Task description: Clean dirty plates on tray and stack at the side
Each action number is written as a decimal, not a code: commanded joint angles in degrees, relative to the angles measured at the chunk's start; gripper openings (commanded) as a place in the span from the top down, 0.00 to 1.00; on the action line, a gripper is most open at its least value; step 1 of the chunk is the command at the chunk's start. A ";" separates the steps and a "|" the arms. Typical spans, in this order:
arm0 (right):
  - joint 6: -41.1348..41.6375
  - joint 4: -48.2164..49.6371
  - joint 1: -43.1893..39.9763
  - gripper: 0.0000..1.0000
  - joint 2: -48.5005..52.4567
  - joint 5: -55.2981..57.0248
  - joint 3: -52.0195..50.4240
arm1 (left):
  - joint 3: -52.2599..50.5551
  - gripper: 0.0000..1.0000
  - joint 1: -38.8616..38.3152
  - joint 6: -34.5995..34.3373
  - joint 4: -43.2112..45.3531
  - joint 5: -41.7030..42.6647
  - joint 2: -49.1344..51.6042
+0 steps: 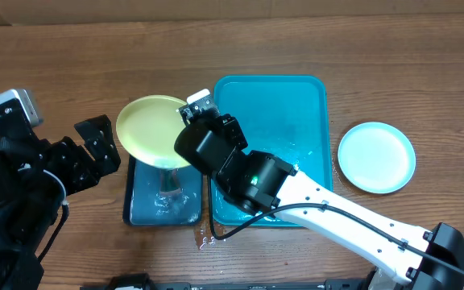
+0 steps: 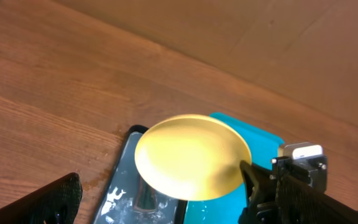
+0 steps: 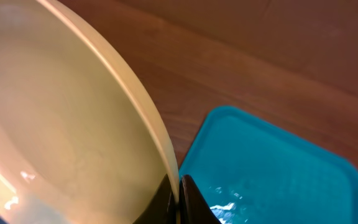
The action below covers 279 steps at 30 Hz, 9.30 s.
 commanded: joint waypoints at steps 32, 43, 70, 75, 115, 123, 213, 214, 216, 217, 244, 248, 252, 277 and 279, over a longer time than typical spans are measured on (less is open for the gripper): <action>-4.83 1.16 13.07 0.96 0.39 26.75 0.85 | -0.04 0.00 0.22 0.04 -3.85 -0.20 0.55; -4.83 1.16 13.07 0.96 0.39 26.75 0.85 | -0.04 0.00 0.22 0.04 -3.85 -0.20 0.52; -4.59 1.38 12.96 0.96 0.39 26.75 0.85 | -0.04 0.00 0.22 0.04 -3.85 -0.20 0.52; -4.61 1.38 12.96 0.96 0.39 26.77 0.85 | -0.04 0.00 0.22 0.04 -3.85 -0.20 0.52; 18.82 -16.79 -54.93 0.96 -4.04 -55.84 0.85 | -0.04 0.00 0.22 0.04 -3.85 -0.20 0.52; 11.93 -42.38 -79.14 0.96 -3.85 -42.36 0.07 | -0.04 0.00 0.22 0.04 -3.85 -0.20 0.52; -11.47 29.18 -58.99 0.00 -95.27 -49.75 -83.08 | -0.04 0.00 0.22 0.04 -3.85 -0.17 0.52; -11.47 29.18 -58.99 0.00 -95.27 -49.75 -83.08 | -0.04 0.00 0.22 0.04 -3.85 -0.20 0.52; -11.47 29.09 -58.99 0.00 -95.25 -49.75 -83.06 | -0.04 0.00 0.22 0.04 -3.85 -0.20 0.52; -11.47 29.09 -58.99 0.00 -95.25 -49.75 -83.06 | -0.04 0.00 0.22 0.04 -3.85 -0.20 0.52; -11.47 29.09 -58.99 0.00 -95.25 -49.75 -83.06 | -13.94 0.00 -6.47 4.28 15.65 0.07 -5.70; -11.47 29.07 -58.99 0.00 -95.25 -49.75 -83.06 | -33.53 0.00 -8.57 8.94 34.05 4.24 -13.86; -11.45 29.07 -58.99 0.00 -95.25 -49.75 -83.06 | -50.93 0.00 -8.85 9.03 46.40 4.42 -22.51; -11.45 29.07 -58.99 0.00 -95.25 -49.75 -83.06 | -108.24 0.00 -4.68 9.05 77.92 4.17 -61.57; -11.47 29.07 -58.99 0.00 -95.25 -49.75 -83.06 | -108.24 0.00 -4.68 9.05 77.88 4.15 -61.57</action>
